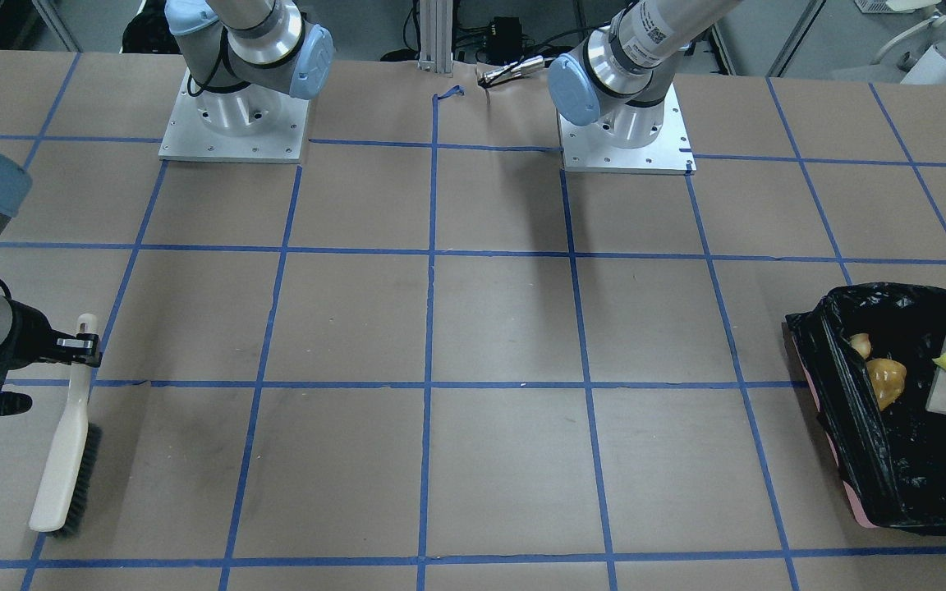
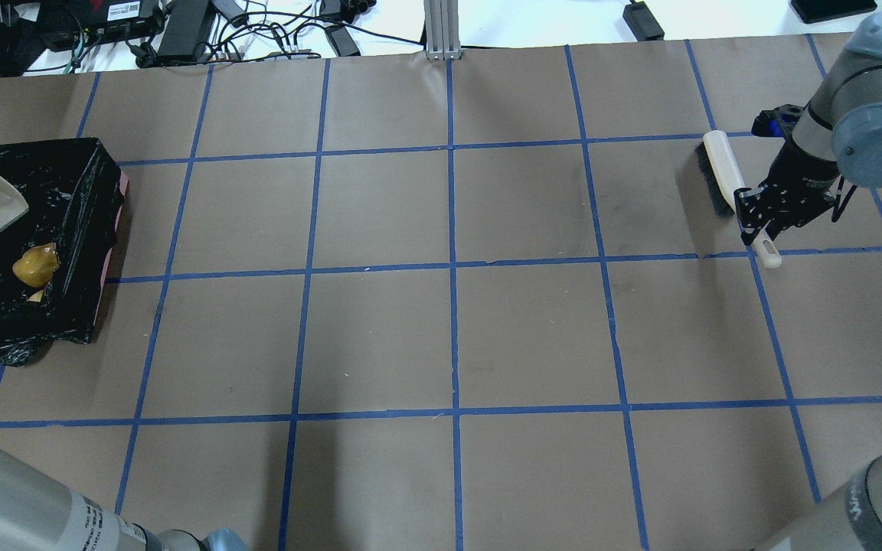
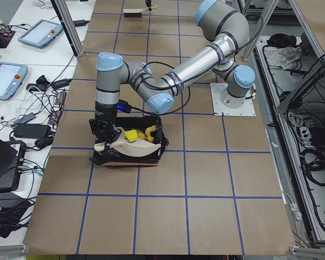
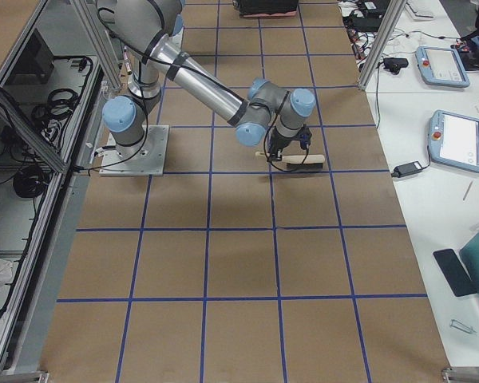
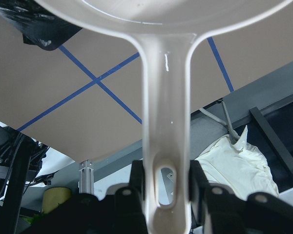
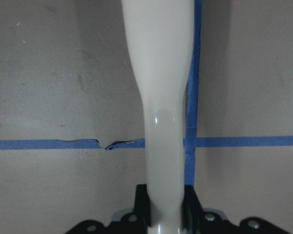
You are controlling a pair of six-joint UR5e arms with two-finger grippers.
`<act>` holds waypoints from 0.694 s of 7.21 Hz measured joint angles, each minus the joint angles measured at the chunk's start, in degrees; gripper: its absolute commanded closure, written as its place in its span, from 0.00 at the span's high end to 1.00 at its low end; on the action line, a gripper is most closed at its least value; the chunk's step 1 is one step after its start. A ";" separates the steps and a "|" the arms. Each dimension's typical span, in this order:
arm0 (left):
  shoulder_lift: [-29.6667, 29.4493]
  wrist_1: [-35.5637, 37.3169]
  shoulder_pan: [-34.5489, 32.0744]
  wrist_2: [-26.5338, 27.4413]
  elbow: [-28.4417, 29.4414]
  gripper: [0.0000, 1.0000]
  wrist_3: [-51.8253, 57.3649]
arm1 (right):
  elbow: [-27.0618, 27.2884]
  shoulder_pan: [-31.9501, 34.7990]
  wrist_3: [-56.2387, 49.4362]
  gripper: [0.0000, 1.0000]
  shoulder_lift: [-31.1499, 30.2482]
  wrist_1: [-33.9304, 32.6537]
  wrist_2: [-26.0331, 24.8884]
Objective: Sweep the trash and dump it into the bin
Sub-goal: 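Tilt the dustpan with the left gripper to dump the items into the bin, then open the right gripper to release the brush and raise it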
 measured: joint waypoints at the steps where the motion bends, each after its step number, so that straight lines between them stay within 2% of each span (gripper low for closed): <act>1: 0.03 1.20 -0.17 0.22 0.05 0.00 1.14 | 0.00 0.00 0.12 0.43 0.02 0.00 -0.04; 4: 0.15 5.59 -2.12 3.58 0.13 0.00 3.18 | 0.00 0.00 0.26 0.58 0.02 0.31 -0.06; 5: 0.20 6.53 -2.94 5.20 0.14 0.00 3.30 | 0.00 0.00 0.27 0.72 0.00 0.34 -0.06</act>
